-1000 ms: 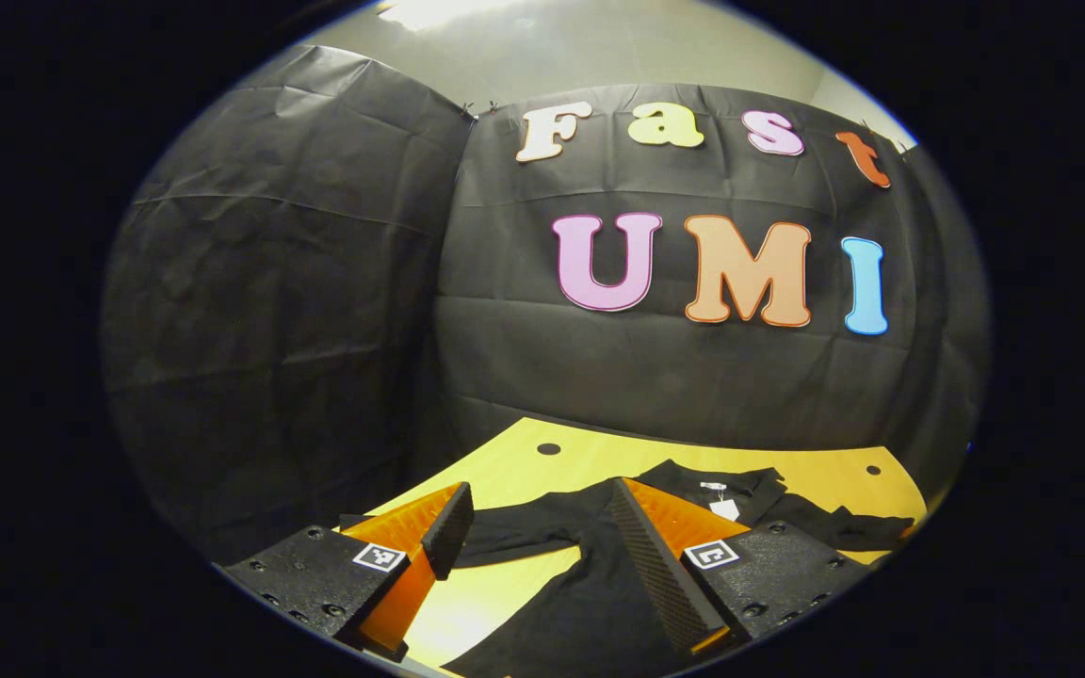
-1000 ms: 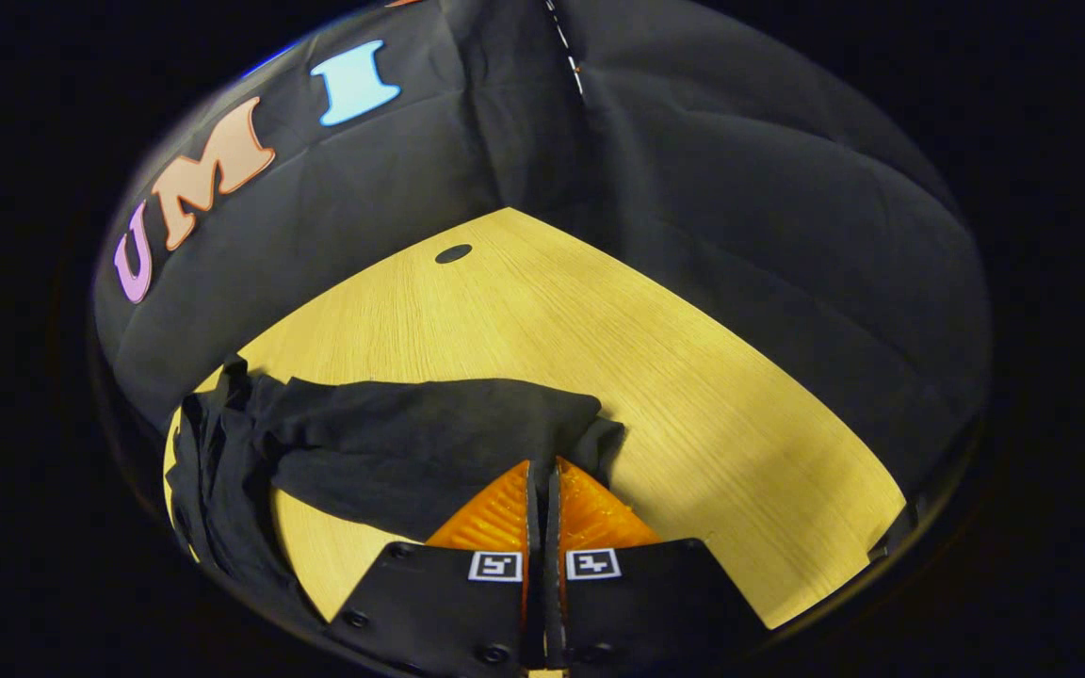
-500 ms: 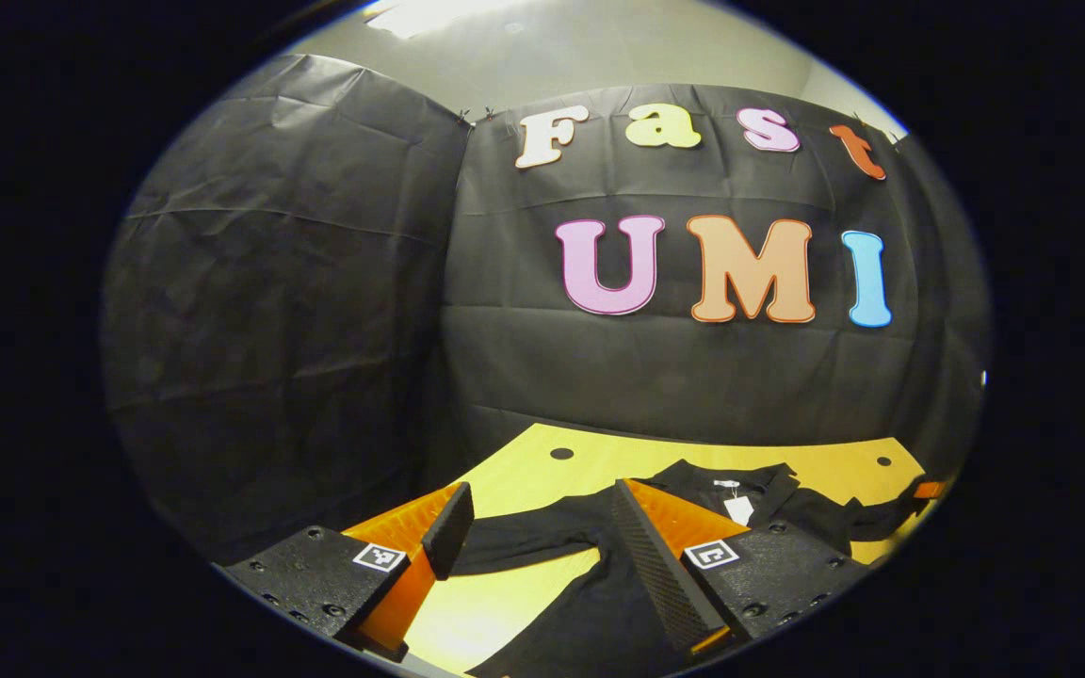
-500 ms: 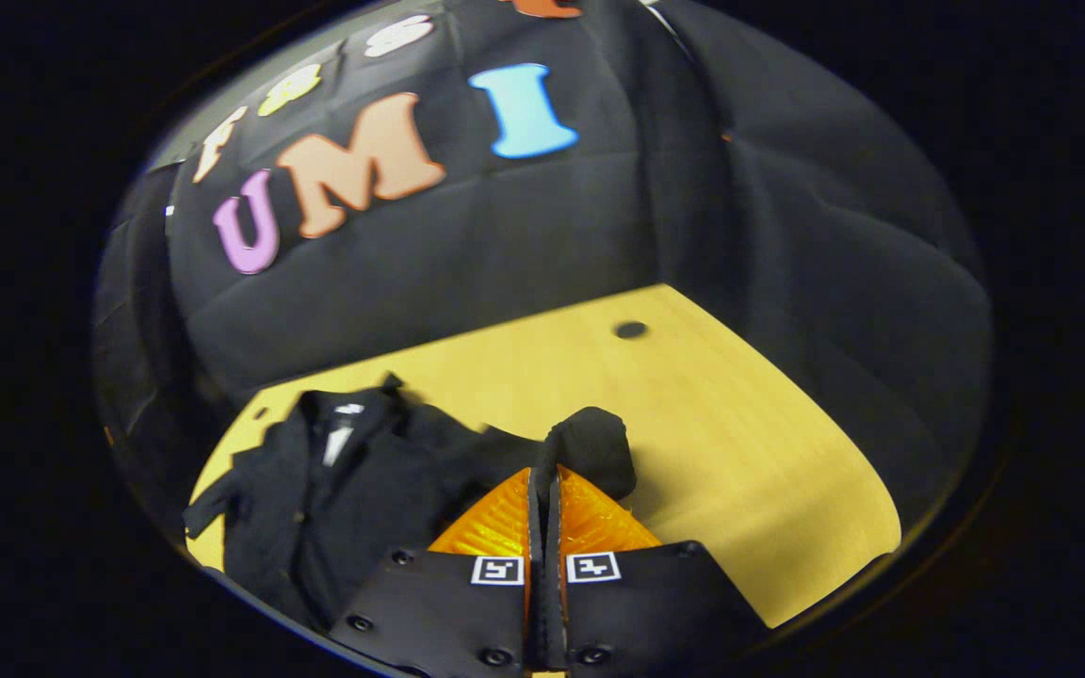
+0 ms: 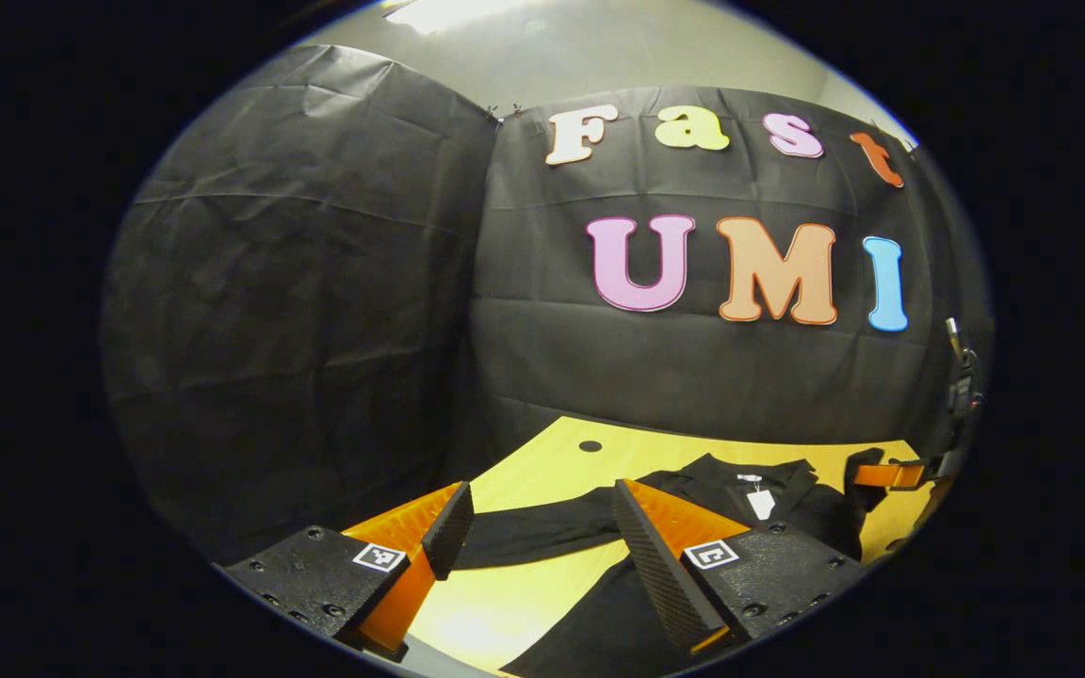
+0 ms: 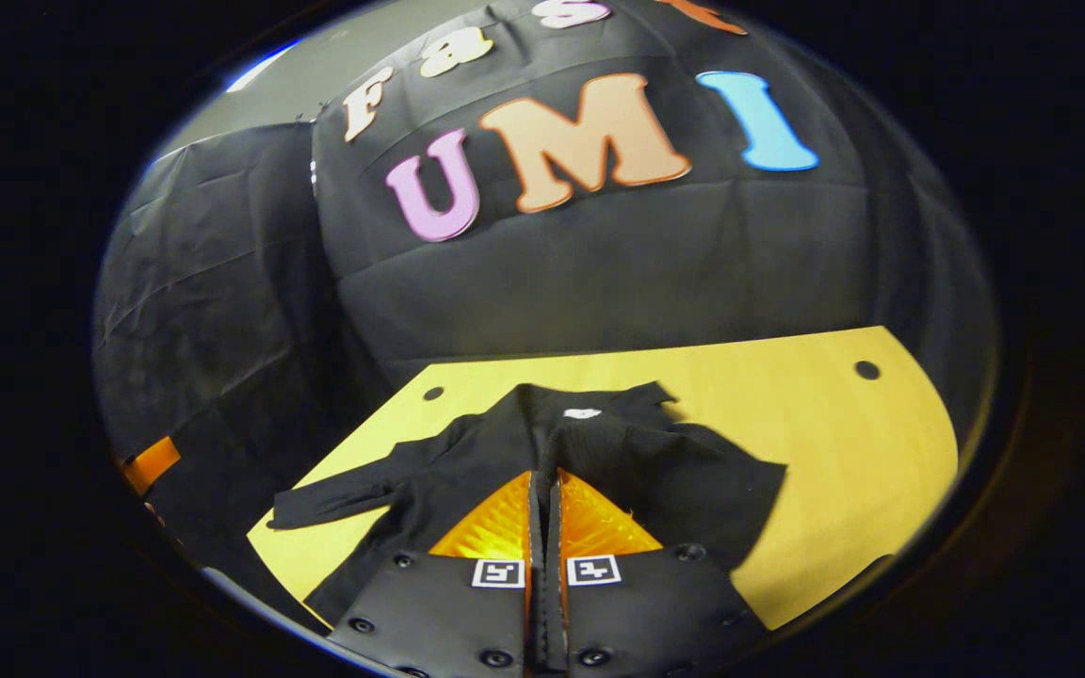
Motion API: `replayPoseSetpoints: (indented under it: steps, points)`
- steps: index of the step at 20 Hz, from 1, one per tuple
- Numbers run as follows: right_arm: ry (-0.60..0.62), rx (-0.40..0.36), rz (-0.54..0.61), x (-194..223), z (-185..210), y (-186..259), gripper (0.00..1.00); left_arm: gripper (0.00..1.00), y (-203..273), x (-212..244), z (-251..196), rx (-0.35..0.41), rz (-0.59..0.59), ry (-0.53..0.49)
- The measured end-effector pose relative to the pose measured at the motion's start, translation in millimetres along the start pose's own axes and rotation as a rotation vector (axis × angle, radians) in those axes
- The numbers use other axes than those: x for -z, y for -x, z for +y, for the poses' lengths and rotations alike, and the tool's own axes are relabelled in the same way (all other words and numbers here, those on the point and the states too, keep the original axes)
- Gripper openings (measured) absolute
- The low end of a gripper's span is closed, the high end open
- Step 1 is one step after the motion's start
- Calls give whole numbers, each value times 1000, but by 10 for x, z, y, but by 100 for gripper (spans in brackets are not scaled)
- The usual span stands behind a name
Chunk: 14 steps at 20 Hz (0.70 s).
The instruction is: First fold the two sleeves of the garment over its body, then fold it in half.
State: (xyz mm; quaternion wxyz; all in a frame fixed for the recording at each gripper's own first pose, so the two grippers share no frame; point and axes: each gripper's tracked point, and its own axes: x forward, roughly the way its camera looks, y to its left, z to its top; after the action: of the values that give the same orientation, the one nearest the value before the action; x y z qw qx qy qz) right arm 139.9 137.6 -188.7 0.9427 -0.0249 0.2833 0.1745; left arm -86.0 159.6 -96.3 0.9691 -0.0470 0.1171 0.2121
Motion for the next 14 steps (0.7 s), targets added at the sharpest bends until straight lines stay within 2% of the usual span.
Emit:
replayPoseSetpoints:
  steps: [1, 2, 7, 12, 14]
  points:
    - [7, -11, 25, 30, 151, -162, 5, 93, 2, 34, 57, -7, 7, 4]
    - [17, -15, 49, 80, 280, -334, 0, 93, 8, 58, 128, -14, 13, 6]
    - [33, 40, 221, 570, 574, -1073, 2, 93, 37, 164, 465, -55, 42, -18]
    - [-26, 56, 282, 809, 579, -1387, 3, 92, 53, 261, 766, -114, 69, -29]
    - [-74, 30, 301, 864, 662, -1452, 6, 92, 59, 259, 847, -133, 74, -28]
